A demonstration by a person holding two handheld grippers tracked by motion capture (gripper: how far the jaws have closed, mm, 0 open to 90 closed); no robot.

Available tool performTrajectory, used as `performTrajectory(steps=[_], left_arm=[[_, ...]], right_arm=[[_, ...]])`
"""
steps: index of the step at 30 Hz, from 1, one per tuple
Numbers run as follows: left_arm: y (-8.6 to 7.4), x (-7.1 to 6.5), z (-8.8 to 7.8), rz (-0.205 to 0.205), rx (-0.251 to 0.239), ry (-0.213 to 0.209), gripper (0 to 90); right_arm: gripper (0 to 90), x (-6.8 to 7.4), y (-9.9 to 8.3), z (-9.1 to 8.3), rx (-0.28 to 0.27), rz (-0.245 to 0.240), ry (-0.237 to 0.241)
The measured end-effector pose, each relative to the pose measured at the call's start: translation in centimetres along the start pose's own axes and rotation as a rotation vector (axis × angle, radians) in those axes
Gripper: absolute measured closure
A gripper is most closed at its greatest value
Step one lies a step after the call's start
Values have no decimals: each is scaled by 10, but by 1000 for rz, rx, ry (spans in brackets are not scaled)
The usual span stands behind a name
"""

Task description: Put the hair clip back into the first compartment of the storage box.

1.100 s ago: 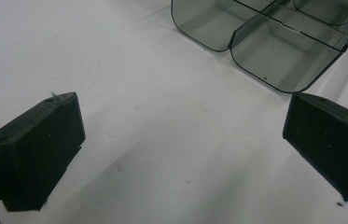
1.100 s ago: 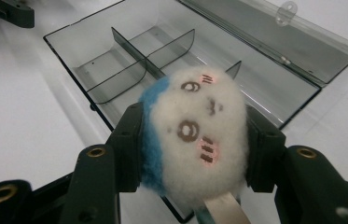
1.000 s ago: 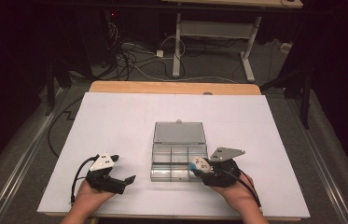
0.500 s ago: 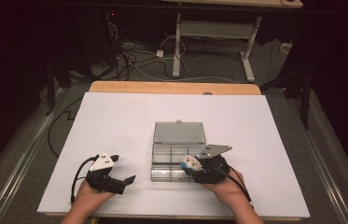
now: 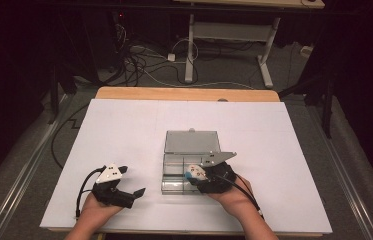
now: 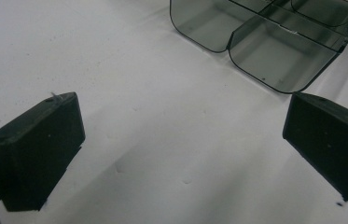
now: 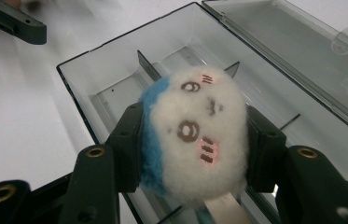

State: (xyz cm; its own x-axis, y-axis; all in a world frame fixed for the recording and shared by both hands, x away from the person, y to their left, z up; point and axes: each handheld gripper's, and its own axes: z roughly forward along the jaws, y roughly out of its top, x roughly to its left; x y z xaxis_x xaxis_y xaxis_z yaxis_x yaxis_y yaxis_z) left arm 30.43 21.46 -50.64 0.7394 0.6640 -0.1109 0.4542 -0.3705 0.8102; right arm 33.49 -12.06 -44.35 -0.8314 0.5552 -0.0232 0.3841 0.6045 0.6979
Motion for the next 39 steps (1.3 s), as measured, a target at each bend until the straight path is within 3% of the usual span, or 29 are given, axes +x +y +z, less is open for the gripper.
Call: performTrajectory(steps=[14,39], left_arm=[[0,0,0,-1,-3,-2,0],[-1,1,-1,-2,-8,-6,0]], right_arm=[[488,3,25,20,17,-31,-1],[469,-3,46,51,70,-20,18]])
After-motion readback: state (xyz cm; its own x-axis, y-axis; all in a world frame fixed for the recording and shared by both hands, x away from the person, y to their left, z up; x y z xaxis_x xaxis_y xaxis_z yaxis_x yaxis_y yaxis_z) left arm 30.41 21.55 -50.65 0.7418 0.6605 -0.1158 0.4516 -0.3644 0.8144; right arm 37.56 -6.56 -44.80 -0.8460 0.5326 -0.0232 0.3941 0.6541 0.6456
